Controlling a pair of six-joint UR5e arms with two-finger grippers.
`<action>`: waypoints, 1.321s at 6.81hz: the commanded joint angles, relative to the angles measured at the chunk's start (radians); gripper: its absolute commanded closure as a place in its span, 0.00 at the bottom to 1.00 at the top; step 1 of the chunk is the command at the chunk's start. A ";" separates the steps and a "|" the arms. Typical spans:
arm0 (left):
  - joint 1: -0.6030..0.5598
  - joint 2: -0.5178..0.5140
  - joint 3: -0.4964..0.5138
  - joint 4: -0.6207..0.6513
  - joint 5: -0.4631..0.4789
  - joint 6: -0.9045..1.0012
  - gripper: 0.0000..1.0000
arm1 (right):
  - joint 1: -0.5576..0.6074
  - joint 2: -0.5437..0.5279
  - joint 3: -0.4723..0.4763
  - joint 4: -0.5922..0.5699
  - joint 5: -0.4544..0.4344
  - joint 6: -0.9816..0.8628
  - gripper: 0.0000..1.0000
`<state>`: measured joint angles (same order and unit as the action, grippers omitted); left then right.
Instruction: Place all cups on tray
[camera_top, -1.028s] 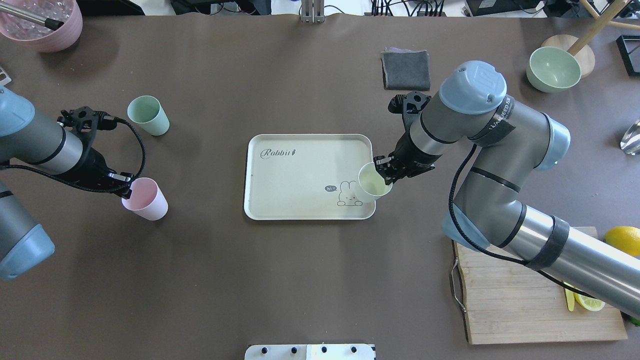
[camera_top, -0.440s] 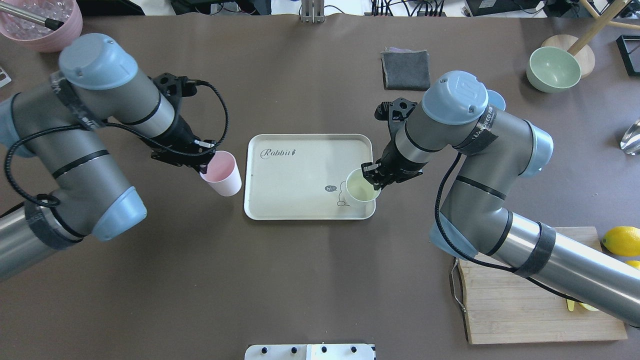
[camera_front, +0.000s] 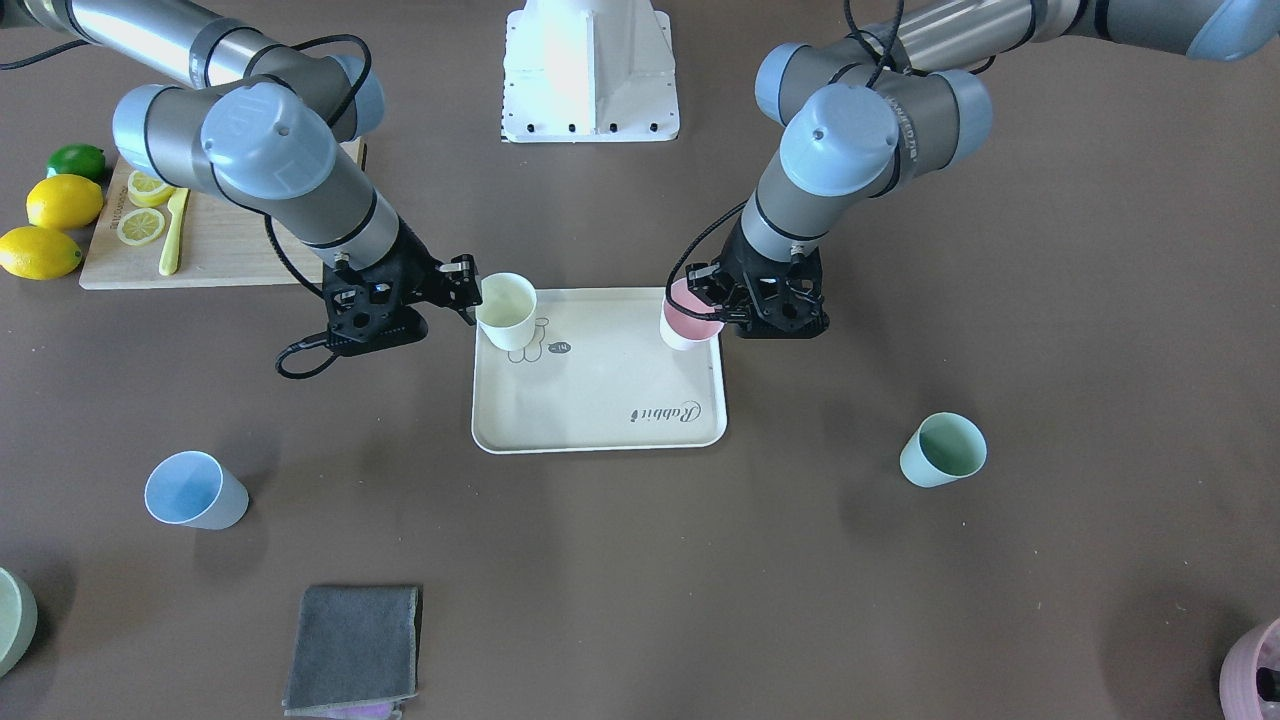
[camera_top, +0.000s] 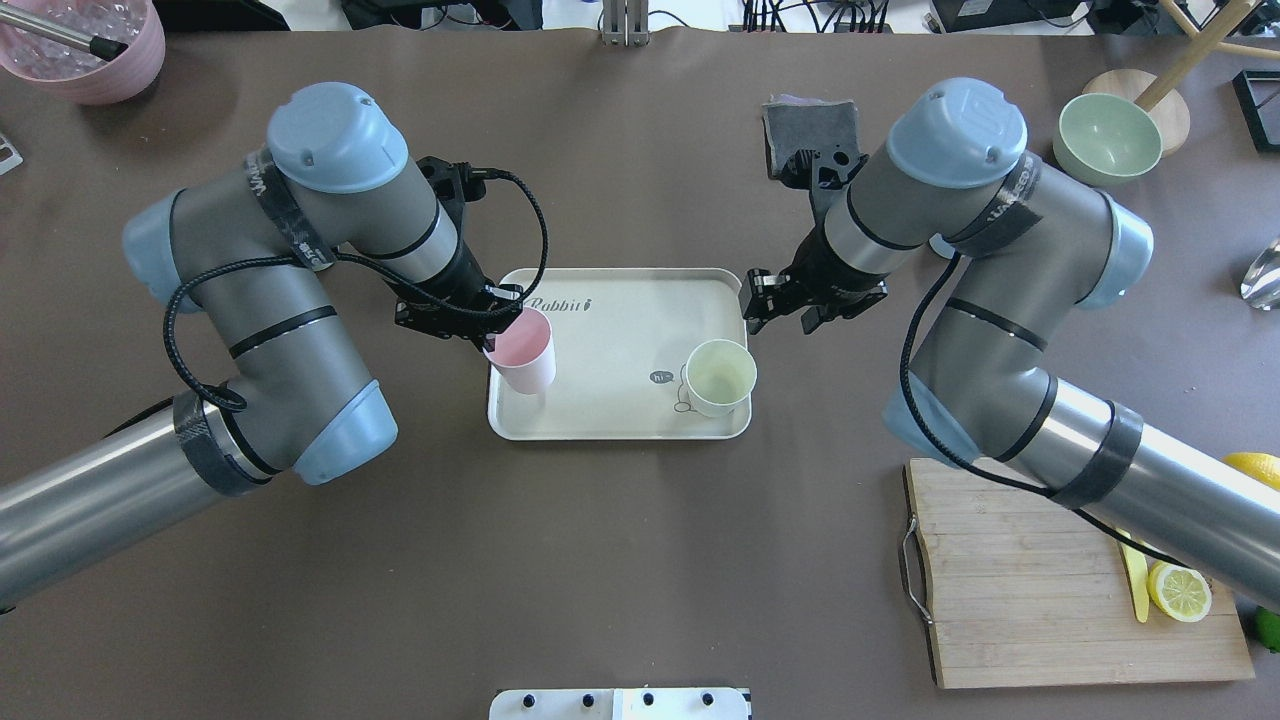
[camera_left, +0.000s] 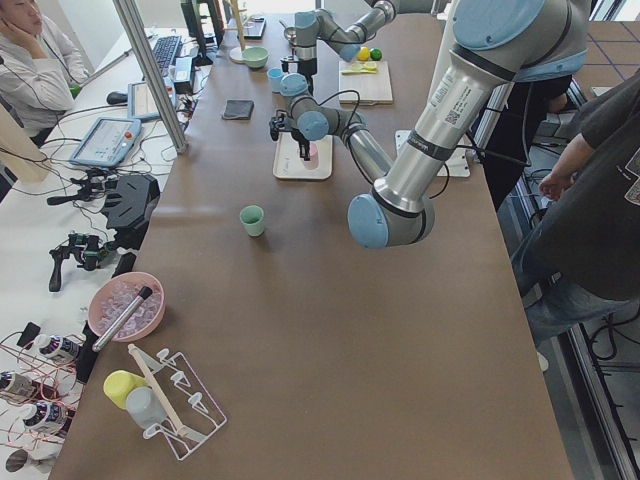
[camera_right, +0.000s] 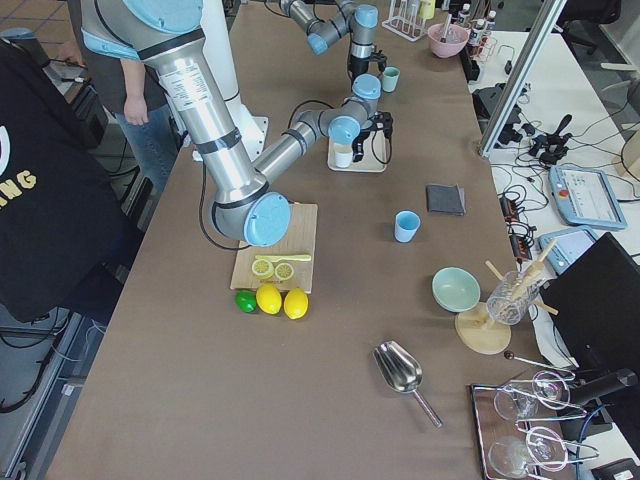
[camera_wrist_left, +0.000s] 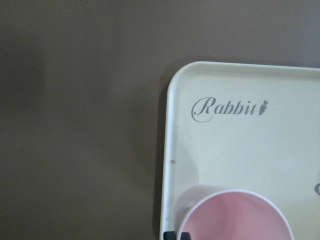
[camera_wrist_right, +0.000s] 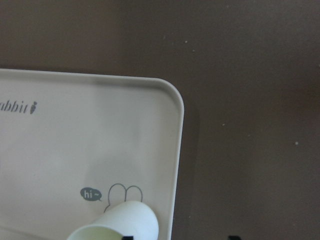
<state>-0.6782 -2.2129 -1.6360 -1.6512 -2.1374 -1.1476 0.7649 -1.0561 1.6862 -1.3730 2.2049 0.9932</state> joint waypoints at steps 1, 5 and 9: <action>0.016 -0.005 0.013 -0.007 0.024 -0.006 0.22 | 0.173 -0.059 -0.040 -0.020 0.093 -0.182 0.00; -0.148 0.007 0.007 0.017 0.008 0.104 0.03 | 0.336 -0.024 -0.340 -0.009 0.108 -0.398 0.00; -0.250 0.035 0.050 0.025 -0.052 0.246 0.03 | 0.304 -0.032 -0.393 -0.006 0.076 -0.389 0.26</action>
<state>-0.9186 -2.1792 -1.5900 -1.6269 -2.1849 -0.9097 1.0761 -1.0891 1.3090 -1.3782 2.2895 0.6004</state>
